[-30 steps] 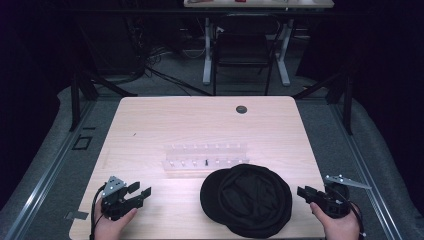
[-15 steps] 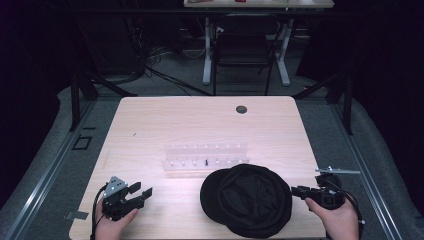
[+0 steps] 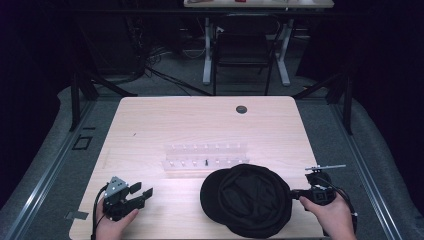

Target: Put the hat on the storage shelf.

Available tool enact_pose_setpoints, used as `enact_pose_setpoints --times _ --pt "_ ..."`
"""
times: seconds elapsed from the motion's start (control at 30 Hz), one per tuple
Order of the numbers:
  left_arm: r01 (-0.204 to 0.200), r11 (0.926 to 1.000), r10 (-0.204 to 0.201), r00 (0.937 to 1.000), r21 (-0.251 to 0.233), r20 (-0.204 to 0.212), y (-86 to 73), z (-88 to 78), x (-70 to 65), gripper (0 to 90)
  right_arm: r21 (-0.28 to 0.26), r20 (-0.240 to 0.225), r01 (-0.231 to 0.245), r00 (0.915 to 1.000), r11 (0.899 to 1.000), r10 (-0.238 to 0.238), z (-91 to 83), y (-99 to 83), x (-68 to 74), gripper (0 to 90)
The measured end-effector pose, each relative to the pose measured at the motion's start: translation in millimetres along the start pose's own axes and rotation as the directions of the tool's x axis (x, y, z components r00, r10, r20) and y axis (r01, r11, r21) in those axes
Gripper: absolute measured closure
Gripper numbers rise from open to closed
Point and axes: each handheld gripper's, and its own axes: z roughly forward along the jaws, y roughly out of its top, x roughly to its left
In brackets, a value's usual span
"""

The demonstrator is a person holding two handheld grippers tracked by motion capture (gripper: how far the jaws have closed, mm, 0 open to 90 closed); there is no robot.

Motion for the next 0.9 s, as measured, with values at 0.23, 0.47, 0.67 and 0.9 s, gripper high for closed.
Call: enact_pose_setpoints --times 0.23,0.47,0.67,0.9 --pt "-0.002 1.0000 0.002 1.0000 0.000 0.001 -0.4 1.6 -0.4 46.3 0.026 -0.007 -0.015 0.9999 1.000 0.016 7.4 1.4 -0.1 75.8" --pt "0.000 1.0000 0.000 1.0000 0.002 0.002 -0.5 1.9 -0.3 46.3 0.081 -0.035 -0.050 0.9980 0.995 0.053 14.0 7.2 -6.3 77.0" --pt "0.003 1.0000 -0.003 1.0000 0.003 0.001 -0.7 2.4 0.2 46.3 0.119 -0.048 -0.059 0.9967 0.991 0.065 16.2 9.6 -8.5 81.4" --pt "0.006 1.0000 -0.006 1.0000 0.006 0.003 -0.9 2.3 0.4 46.3 0.149 -0.057 -0.069 0.9953 0.986 0.078 16.4 13.2 -9.5 85.1"
